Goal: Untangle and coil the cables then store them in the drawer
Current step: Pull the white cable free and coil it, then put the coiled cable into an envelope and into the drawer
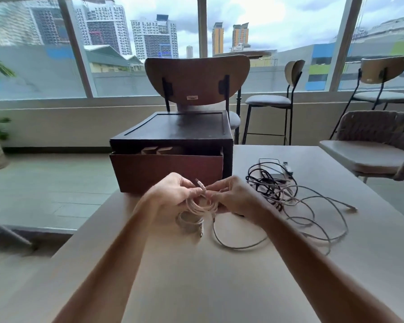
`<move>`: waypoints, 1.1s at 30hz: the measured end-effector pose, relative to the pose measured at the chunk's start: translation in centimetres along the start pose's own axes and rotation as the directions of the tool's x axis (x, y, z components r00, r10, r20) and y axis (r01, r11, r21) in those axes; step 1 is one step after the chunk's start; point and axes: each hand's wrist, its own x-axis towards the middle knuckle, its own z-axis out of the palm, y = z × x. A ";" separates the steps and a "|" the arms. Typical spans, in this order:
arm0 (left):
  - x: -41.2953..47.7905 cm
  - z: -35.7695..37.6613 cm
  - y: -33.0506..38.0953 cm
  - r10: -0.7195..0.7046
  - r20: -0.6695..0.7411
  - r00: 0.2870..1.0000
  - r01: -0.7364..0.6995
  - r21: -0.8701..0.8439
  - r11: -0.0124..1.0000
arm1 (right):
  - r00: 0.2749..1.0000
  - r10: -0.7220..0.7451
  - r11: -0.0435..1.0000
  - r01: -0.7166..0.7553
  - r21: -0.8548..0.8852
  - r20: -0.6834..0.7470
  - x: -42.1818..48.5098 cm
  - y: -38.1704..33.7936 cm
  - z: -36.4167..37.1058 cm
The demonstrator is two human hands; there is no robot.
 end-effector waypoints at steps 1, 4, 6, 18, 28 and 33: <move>-0.5 0.0 -1.0 -0.017 -0.002 1.000 0.017 -0.002 1.000 | 1.000 0.021 1.000 -0.021 -0.014 -0.016 -0.2 0.6 1.0; -1.1 1.0 -3.3 -0.012 -0.009 1.000 0.012 -0.021 1.000 | 0.995 0.051 0.994 -0.059 -0.090 -0.086 -0.4 1.9 2.2; -1.3 1.5 -4.3 0.028 -0.024 0.999 -0.027 0.006 1.000 | 0.994 0.076 0.989 -0.085 -0.117 -0.081 -0.8 2.2 2.1; -0.1 1.6 -5.0 -0.011 -0.184 0.983 0.039 0.146 0.988 | 0.983 -0.062 0.884 -0.027 -0.467 -0.173 -1.6 2.6 2.0; 1.0 -5.2 -0.7 0.345 -0.613 0.711 -0.179 0.316 0.932 | 0.831 -0.485 0.781 0.271 -0.563 -0.274 2.7 -2.7 1.0; 3.1 -8.7 -0.9 0.333 -0.617 0.713 -0.084 0.397 0.914 | 0.796 -0.471 0.793 0.192 -0.579 -0.380 5.9 -4.2 -0.7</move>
